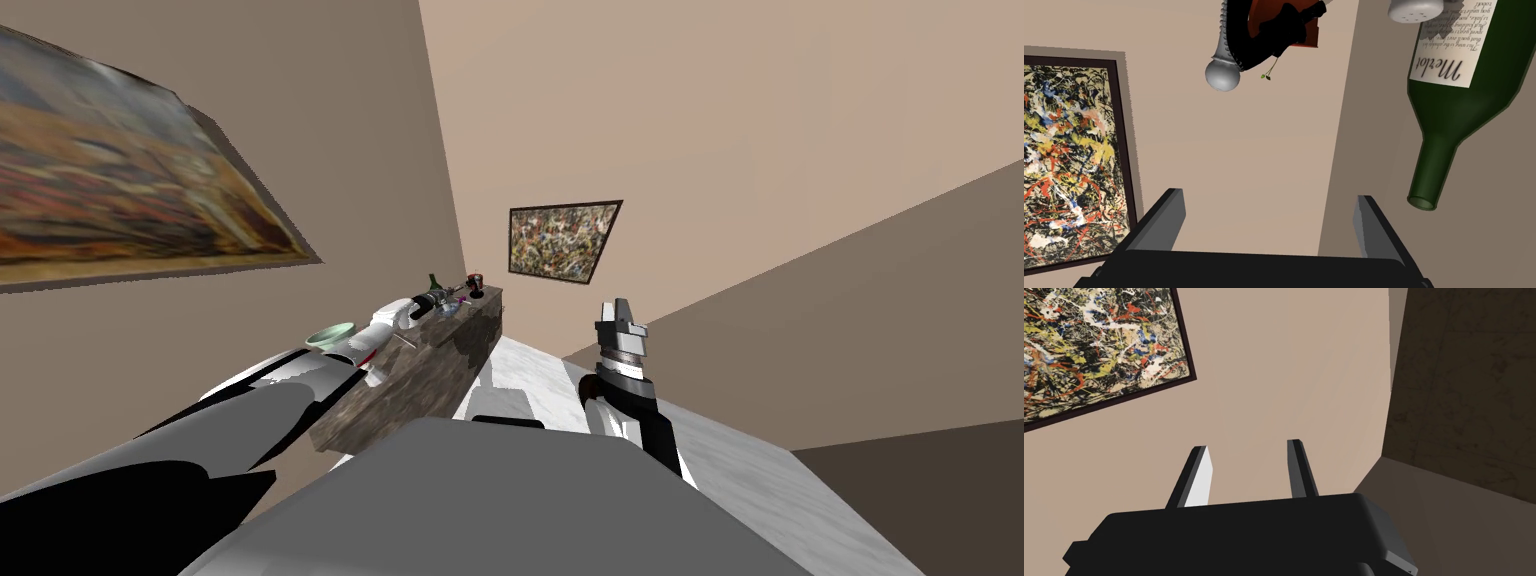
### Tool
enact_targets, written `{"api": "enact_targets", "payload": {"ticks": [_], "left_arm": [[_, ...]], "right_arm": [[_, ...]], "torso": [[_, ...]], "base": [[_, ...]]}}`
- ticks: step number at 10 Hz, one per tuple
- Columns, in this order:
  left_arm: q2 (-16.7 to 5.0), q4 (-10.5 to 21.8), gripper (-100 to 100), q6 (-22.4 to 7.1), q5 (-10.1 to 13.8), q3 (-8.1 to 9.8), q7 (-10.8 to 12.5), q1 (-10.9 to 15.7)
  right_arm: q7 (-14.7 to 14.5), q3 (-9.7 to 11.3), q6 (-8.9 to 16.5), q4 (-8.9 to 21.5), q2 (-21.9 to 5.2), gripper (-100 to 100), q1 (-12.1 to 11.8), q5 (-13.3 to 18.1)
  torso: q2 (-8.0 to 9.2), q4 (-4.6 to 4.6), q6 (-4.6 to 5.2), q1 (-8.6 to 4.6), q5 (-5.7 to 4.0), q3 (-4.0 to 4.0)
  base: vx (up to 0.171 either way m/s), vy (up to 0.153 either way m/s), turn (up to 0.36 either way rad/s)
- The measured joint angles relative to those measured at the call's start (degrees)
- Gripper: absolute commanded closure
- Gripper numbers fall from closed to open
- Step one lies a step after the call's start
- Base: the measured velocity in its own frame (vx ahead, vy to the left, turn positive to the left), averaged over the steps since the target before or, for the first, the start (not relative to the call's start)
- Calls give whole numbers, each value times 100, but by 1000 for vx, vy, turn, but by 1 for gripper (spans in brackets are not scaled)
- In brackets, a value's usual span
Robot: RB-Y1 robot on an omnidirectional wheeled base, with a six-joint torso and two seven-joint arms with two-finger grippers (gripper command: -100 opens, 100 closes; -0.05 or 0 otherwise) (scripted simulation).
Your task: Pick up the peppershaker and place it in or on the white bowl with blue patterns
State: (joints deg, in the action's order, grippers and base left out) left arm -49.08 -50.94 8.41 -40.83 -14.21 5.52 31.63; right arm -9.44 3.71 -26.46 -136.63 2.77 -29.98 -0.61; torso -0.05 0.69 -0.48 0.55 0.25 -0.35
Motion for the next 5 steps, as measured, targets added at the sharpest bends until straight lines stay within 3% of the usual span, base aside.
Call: {"api": "enact_targets", "payload": {"ticks": [5], "left_arm": [[0,-2,0,-1,0,0,1,0]], "right_arm": [[0,0,0,0,0,0,0,0]], "torso": [[-6,2,0,3,1,-4]], "base": [[0,0,0]]}}
